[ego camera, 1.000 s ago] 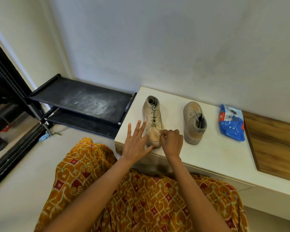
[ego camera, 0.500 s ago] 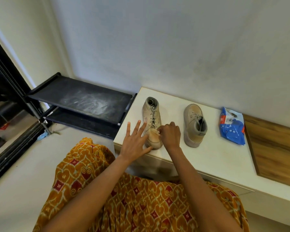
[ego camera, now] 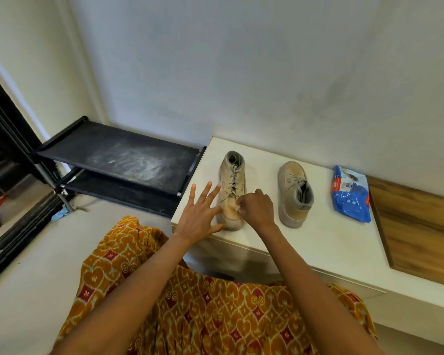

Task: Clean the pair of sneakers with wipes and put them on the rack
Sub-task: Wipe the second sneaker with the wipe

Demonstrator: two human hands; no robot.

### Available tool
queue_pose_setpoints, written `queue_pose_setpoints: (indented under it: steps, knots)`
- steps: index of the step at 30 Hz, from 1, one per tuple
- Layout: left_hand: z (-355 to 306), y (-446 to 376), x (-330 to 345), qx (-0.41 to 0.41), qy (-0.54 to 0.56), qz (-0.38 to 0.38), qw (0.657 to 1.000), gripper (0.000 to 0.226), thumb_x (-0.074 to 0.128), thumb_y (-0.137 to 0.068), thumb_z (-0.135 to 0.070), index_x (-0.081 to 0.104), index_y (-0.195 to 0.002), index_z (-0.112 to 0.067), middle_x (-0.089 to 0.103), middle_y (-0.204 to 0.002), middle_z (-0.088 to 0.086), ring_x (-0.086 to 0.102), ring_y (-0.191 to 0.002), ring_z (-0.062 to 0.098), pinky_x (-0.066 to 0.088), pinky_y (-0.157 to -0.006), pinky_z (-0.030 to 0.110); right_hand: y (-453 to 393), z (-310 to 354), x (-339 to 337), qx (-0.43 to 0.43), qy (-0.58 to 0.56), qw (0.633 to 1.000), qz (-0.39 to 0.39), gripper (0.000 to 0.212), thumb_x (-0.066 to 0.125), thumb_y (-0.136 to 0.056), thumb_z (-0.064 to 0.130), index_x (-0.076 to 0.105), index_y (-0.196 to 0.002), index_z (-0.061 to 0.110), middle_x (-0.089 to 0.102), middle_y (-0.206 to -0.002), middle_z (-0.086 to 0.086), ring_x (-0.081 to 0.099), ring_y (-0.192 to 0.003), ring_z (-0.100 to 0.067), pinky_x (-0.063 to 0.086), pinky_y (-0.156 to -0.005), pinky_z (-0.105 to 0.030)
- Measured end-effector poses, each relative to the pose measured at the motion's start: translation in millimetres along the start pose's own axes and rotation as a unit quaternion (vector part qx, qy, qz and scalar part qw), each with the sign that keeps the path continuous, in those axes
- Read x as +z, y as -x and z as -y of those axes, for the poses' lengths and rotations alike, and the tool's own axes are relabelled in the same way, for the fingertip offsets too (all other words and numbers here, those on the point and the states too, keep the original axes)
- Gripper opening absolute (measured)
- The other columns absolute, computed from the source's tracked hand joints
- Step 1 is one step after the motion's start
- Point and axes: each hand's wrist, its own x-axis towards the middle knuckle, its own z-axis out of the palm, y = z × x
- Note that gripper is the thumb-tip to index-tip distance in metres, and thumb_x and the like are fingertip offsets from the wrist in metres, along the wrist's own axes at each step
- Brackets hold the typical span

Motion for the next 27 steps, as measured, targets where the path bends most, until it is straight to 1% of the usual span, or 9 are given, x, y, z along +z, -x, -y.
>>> queue_pose_setpoints:
  steps: [3, 6, 11, 14, 16, 18, 21, 25, 27]
  knots:
    - [0, -2, 0, -0.016, -0.002, -0.006, 1.0, 0.048, 0.056, -0.077, -0.066, 0.061, -0.114, -0.035, 0.03, -0.151, 0.009, 0.016, -0.142, 0.03, -0.004, -0.112, 0.058, -9, 9, 7, 0.039, -0.018, 0.998, -0.036, 0.029, 0.05, -0.091, 0.016, 0.068, -0.112, 0.023, 0.068, -0.103, -0.009, 0.052, -0.104, -0.026, 0.042, -0.078, -0.033]
    - [3, -3, 0, -0.009, 0.0, -0.026, 1.0, 0.048, 0.06, -0.074, -0.064, 0.062, -0.112, -0.035, 0.034, -0.149, 0.01, 0.023, -0.14, 0.032, 0.002, -0.113, 0.06, 3, 14, 18, -0.017, -0.018, 1.0, -0.013, 0.026, 0.051, -0.092, 0.02, 0.068, -0.111, 0.018, 0.068, -0.103, -0.008, 0.051, -0.101, -0.023, 0.043, -0.071, -0.03]
    - [9, -5, 0, 0.026, 0.005, -0.032, 0.999, 0.047, 0.058, -0.074, -0.067, 0.064, -0.109, -0.037, 0.037, -0.148, 0.01, 0.025, -0.139, 0.033, 0.006, -0.11, 0.061, 13, -18, 6, -0.068, -0.016, 0.997, 0.04, 0.023, 0.056, -0.091, 0.025, 0.069, -0.11, 0.027, 0.065, -0.105, -0.007, 0.054, -0.101, -0.023, 0.04, -0.08, -0.031]
    - [10, -7, -5, 0.018, 0.012, -0.028, 0.999, 0.045, 0.057, -0.075, -0.066, 0.064, -0.11, -0.038, 0.036, -0.148, 0.01, 0.024, -0.14, 0.032, 0.002, -0.112, 0.061, -1, -8, 5, -0.055, 0.042, 0.998, 0.001, 0.028, 0.052, -0.092, 0.017, 0.068, -0.113, 0.027, 0.068, -0.104, -0.006, 0.051, -0.104, -0.024, 0.038, -0.08, -0.032]
    - [10, -7, -7, 0.009, 0.0, -0.014, 1.0, 0.043, 0.059, -0.075, -0.065, 0.064, -0.109, -0.04, 0.034, -0.149, 0.009, 0.021, -0.141, 0.031, 0.001, -0.111, 0.061, 0, 6, 12, -0.032, 0.027, 0.999, -0.02, 0.028, 0.052, -0.092, 0.015, 0.068, -0.113, 0.022, 0.069, -0.103, -0.008, 0.051, -0.102, -0.025, 0.041, -0.077, -0.032]
    - [9, -6, -7, 0.001, -0.006, 0.005, 1.0, 0.042, 0.058, -0.076, -0.066, 0.063, -0.109, -0.041, 0.031, -0.151, 0.008, 0.017, -0.142, 0.03, 0.0, -0.109, 0.06, 14, 12, 21, -0.033, -0.005, 0.998, -0.046, 0.022, 0.059, -0.089, 0.017, 0.07, -0.109, 0.018, 0.07, -0.1, -0.008, 0.054, -0.095, -0.025, 0.044, -0.069, -0.03]
    - [8, -4, -4, -0.003, -0.005, 0.022, 1.0, 0.041, 0.054, -0.078, -0.067, 0.063, -0.108, -0.041, 0.027, -0.153, 0.007, 0.013, -0.143, 0.029, -0.004, -0.109, 0.06, 41, 4, 31, -0.062, -0.051, 0.992, -0.1, 0.018, 0.075, -0.076, 0.014, 0.074, -0.094, 0.017, 0.072, -0.089, -0.005, 0.06, -0.083, -0.024, 0.047, -0.061, -0.027]
    - [7, -3, -4, -0.016, 0.006, 0.027, 0.999, 0.037, 0.054, -0.078, -0.066, 0.065, -0.101, -0.039, 0.026, -0.153, 0.006, 0.011, -0.144, 0.028, -0.006, -0.109, 0.058, 48, -1, 35, -0.081, -0.074, 0.987, -0.118, 0.019, 0.077, -0.074, 0.015, 0.073, -0.093, 0.018, 0.07, -0.091, -0.004, 0.061, -0.083, -0.023, 0.05, -0.063, -0.028]
    - [8, -4, -5, -0.014, 0.012, 0.028, 0.999, 0.037, 0.055, -0.078, -0.065, 0.065, -0.102, -0.039, 0.023, -0.154, 0.006, 0.006, -0.144, 0.027, -0.009, -0.11, 0.056, 46, 7, 37, -0.112, -0.052, 0.985, -0.123, 0.021, 0.079, -0.073, 0.019, 0.073, -0.093, 0.019, 0.07, -0.092, -0.004, 0.062, -0.086, -0.022, 0.053, -0.065, -0.029]
